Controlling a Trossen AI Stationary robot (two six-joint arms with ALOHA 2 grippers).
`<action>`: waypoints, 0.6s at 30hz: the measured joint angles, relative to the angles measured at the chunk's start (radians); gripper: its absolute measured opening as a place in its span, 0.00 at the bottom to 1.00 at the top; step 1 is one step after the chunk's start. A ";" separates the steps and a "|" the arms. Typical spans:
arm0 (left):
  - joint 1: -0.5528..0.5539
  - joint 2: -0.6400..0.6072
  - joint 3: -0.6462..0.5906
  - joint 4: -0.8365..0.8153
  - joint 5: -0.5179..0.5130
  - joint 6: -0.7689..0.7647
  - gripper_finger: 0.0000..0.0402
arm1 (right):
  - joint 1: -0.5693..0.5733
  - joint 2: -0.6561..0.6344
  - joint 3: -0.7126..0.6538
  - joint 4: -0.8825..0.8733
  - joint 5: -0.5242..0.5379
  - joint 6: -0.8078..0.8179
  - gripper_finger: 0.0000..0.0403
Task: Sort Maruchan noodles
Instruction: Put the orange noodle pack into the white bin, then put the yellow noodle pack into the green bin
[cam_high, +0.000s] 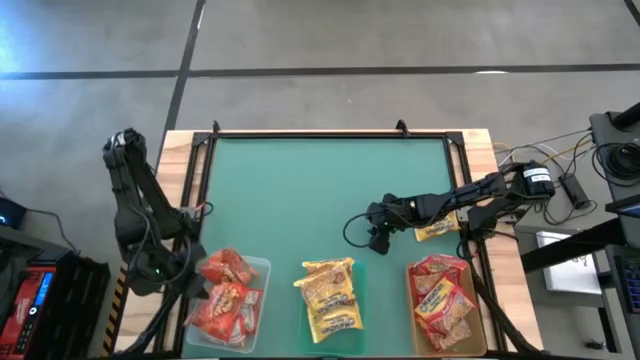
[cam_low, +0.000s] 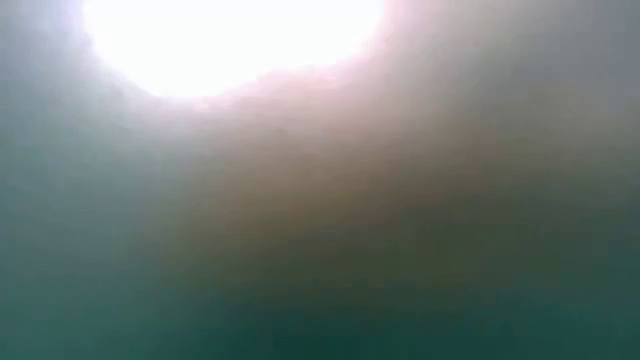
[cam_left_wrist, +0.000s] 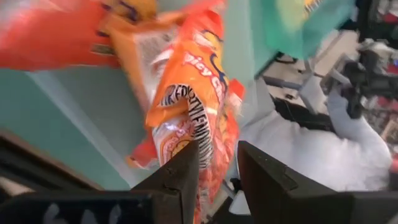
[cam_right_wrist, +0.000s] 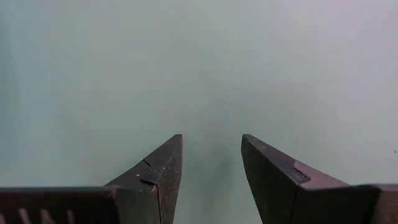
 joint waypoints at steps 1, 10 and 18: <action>0.000 -0.011 0.000 -0.026 0.000 -0.015 0.23 | 0.000 0.000 0.000 0.000 0.000 0.000 0.39; 0.001 -0.061 0.048 -0.138 0.034 -0.055 0.23 | 0.000 -0.001 0.000 -0.002 -0.003 0.002 0.39; 0.001 0.042 0.313 -0.673 -0.074 -0.099 0.23 | 0.000 -0.001 0.000 -0.002 -0.003 0.011 0.39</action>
